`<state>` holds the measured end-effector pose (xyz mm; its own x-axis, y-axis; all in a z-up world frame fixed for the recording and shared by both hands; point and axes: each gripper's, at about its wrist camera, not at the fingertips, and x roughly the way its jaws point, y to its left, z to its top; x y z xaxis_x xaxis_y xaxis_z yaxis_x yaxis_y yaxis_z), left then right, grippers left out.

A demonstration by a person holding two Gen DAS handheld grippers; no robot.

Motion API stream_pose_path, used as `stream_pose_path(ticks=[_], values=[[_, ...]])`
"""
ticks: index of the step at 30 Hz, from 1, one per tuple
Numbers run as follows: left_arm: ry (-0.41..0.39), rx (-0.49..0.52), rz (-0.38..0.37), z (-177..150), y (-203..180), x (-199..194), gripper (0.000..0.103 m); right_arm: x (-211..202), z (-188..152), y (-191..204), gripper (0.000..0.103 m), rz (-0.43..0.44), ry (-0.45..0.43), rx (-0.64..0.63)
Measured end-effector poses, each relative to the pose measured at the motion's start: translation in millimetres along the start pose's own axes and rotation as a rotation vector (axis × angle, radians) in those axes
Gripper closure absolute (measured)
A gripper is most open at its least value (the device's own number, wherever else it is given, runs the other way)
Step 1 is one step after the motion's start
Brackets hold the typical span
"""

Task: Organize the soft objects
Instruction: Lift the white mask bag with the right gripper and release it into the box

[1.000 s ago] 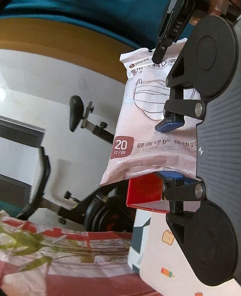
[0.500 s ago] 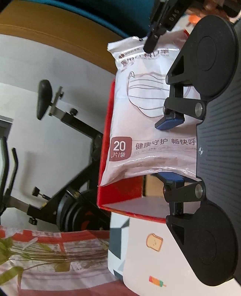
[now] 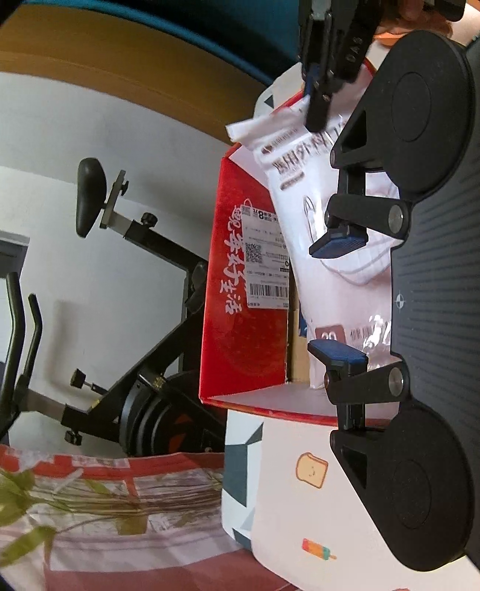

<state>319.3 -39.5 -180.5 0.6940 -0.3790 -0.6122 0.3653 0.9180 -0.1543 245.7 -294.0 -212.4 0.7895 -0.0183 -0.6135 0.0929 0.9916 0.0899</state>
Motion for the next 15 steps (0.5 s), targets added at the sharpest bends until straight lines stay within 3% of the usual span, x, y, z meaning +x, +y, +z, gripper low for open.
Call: stream_pose_path(ticks=[15], values=[[-0.007, -0.045, -0.002, -1.5, 7.6, -0.6, 0.052, 70.8, 16.6, 15.9, 0.094, -0.01, 0.415, -0.087]])
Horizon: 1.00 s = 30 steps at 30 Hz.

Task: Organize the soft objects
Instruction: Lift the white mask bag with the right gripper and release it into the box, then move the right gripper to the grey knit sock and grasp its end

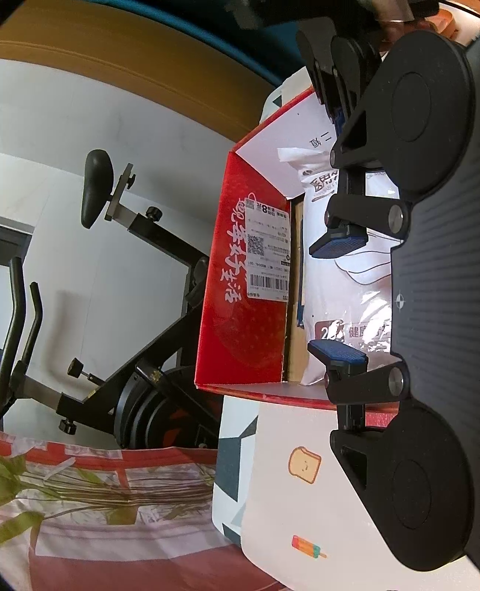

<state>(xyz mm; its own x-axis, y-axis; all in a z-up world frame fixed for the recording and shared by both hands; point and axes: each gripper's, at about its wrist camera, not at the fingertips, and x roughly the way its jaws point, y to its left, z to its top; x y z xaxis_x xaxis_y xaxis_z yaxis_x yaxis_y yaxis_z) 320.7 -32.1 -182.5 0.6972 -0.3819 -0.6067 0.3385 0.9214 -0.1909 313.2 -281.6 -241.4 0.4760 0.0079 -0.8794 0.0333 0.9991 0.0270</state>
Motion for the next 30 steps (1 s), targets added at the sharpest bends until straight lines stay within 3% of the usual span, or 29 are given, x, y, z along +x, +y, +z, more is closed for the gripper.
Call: stream_pose_path(ticks=[7, 13, 19, 23, 30], values=[[0.001, 0.0, 0.011, -1.5, 0.4, -0.4, 0.052, 19.5, 8.5, 1.8, 0.092, -0.007, 0.121, 0.013], [-0.008, 0.003, 0.022, -3.0, -1.5, -8.0, 0.052, 23.9, 7.9, 9.7, 0.084, -0.057, 0.141, -0.001], [-0.022, 0.017, 0.038, -1.5, -3.3, -18.9, 0.052, 3.9, 6.0, 15.1, 0.067, -0.081, 0.068, 0.031], [-0.036, 0.037, 0.054, -0.4, -5.7, -28.9, 0.052, -25.5, 0.8, 25.6, 0.03, -0.11, -0.023, 0.016], [-0.048, 0.059, 0.071, -5.1, -8.9, -46.4, 0.052, -66.1, -20.1, 17.5, 0.03, -0.069, -0.108, 0.045]])
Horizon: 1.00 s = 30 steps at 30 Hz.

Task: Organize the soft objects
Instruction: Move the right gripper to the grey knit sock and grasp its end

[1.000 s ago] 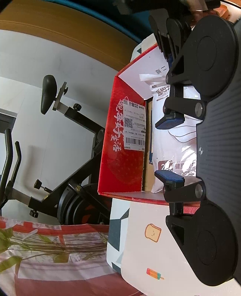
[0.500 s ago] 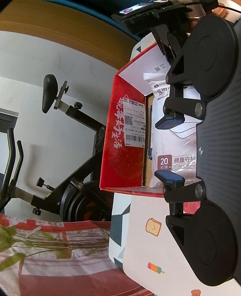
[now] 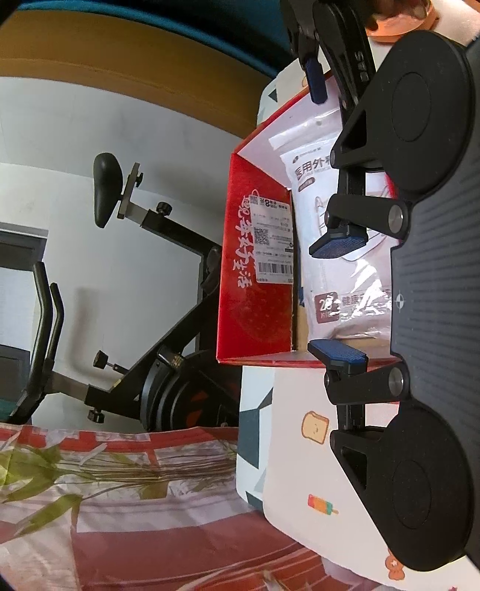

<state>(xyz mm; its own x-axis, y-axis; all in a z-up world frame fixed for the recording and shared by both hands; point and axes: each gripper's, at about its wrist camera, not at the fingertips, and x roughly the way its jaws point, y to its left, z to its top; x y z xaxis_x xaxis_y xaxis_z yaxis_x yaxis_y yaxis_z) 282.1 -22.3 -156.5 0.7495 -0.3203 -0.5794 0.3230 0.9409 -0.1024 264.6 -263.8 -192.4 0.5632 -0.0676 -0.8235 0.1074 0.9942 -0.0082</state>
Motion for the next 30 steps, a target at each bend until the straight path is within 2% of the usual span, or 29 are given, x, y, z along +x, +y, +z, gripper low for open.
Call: stream_pose_path(ticks=[8, 14, 18, 24, 30], values=[[0.012, 0.028, -0.017, -20.4, -6.1, -27.7, 0.051, -51.6, -41.8, -10.6, 0.03, 0.083, -0.176, 0.118], [0.04, 0.026, -0.041, -49.5, -5.7, -52.7, 0.051, -69.4, -84.8, -5.5, 0.03, 0.134, -0.224, 0.171], [0.07, 0.013, -0.051, -73.0, -3.7, -68.4, 0.051, -72.0, -117.2, 1.6, 0.03, 0.17, -0.212, 0.223], [0.139, -0.019, -0.053, -110.7, 5.0, -83.6, 0.051, -68.6, -165.3, 17.9, 0.03, 0.187, -0.127, 0.225], [0.174, -0.118, -0.03, -141.0, 23.7, -91.1, 0.051, -61.3, -208.7, 30.6, 0.03, 0.164, -0.029, 0.249]])
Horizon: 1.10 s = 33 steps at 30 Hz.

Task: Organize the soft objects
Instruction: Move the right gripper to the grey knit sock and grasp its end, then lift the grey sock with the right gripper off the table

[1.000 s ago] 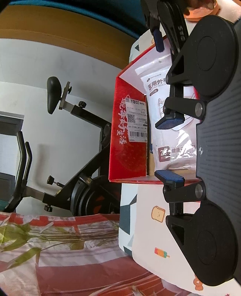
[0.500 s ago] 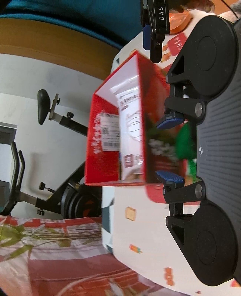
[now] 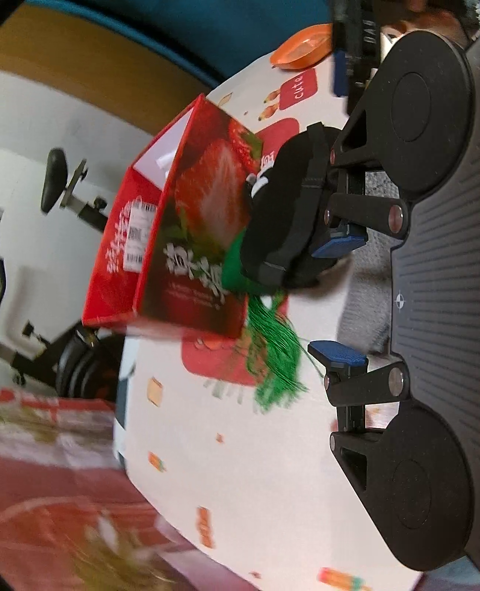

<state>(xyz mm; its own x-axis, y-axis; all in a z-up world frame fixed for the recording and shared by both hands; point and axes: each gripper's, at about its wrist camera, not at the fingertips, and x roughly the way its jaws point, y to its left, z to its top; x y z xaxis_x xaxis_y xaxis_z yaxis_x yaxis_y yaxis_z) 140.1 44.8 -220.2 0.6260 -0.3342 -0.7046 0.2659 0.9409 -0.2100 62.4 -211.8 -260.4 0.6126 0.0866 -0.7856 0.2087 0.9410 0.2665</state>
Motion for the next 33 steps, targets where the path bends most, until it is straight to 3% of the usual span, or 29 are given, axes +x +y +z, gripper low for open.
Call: stream_pose_path(ticks=[5, 11, 13, 15, 19, 28, 33], values=[[0.011, -0.053, 0.009, -12.3, 11.3, 1.0, 0.051, 3.6, -11.2, 4.6, 0.03, -0.063, 0.049, -0.051], [0.039, -0.064, 0.0, -20.7, 13.9, 9.9, 0.05, 18.2, -19.6, 4.5, 0.029, -0.06, 0.116, -0.074], [0.052, -0.077, -0.004, -21.8, 15.5, 14.2, 0.05, 21.0, -21.2, 13.2, 0.033, -0.069, 0.105, -0.145], [0.06, -0.09, -0.009, -23.4, 16.0, 17.5, 0.05, 23.5, -22.5, 19.8, 0.049, -0.047, 0.085, -0.199], [0.065, -0.091, -0.006, -25.3, 16.0, 19.4, 0.05, 24.3, -21.1, 23.1, 0.064, -0.001, 0.057, -0.211], [0.082, -0.064, 0.001, -27.2, 10.0, 20.2, 0.049, 27.8, -15.6, 2.1, 0.072, 0.013, -0.009, -0.085], [0.098, -0.02, -0.01, -28.5, 2.6, 23.1, 0.044, 29.2, -16.6, 1.3, 0.071, 0.012, -0.015, -0.084]])
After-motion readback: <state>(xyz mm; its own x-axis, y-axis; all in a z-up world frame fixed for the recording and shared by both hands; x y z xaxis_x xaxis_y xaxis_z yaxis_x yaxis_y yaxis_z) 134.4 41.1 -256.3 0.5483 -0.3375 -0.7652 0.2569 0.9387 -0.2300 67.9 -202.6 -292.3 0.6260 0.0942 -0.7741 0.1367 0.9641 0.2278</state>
